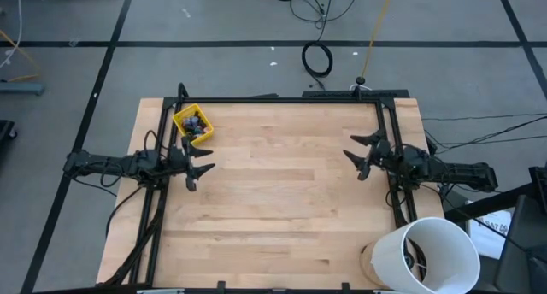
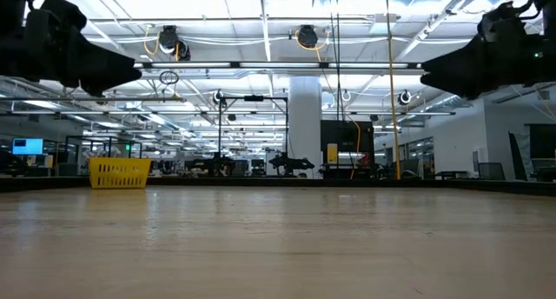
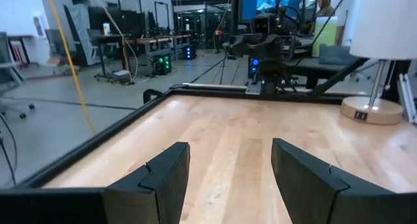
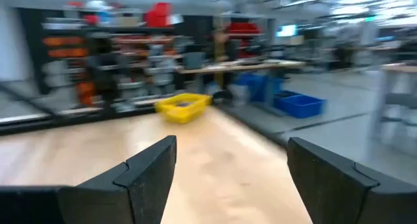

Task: Pick & Place Nail Polish
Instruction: Return to Home Position

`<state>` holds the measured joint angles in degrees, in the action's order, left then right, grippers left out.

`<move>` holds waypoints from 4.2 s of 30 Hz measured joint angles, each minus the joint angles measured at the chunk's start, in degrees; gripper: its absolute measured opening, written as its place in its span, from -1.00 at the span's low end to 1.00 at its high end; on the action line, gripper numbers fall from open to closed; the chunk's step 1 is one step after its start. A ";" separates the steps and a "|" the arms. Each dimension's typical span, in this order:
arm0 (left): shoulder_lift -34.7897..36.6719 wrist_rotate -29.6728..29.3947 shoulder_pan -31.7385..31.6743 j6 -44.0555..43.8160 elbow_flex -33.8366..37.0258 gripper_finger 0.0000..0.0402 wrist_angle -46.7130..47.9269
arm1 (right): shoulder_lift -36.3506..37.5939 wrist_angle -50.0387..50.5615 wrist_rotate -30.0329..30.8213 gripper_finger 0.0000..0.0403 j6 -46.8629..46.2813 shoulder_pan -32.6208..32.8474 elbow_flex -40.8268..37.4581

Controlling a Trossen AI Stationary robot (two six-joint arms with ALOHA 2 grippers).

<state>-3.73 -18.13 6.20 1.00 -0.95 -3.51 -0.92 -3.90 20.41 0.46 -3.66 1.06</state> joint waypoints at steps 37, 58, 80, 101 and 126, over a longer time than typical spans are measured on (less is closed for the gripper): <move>0.00 0.00 0.00 1.72 0.04 0.07 -0.15 | -2.65 1.55 -17.59 0.37 -11.75 0.02 -0.20; 0.00 0.00 0.00 1.74 0.04 0.07 -0.15 | -2.65 1.55 -17.54 0.37 -11.75 0.02 -0.20; 0.00 0.00 0.02 1.74 0.04 0.07 -0.15 | -2.65 1.53 -17.53 0.37 -11.76 0.01 -0.20; 0.00 0.00 0.00 1.74 0.04 0.07 -0.15 | -2.63 1.53 -17.53 0.37 -11.76 0.02 -0.20; 0.00 0.00 0.02 1.74 0.04 0.07 -0.15 | -2.64 1.53 -17.53 0.37 -11.75 0.02 -0.20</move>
<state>-3.73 -18.13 6.21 2.74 -0.91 -3.66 -3.57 -2.37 2.87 -11.29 -3.65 0.86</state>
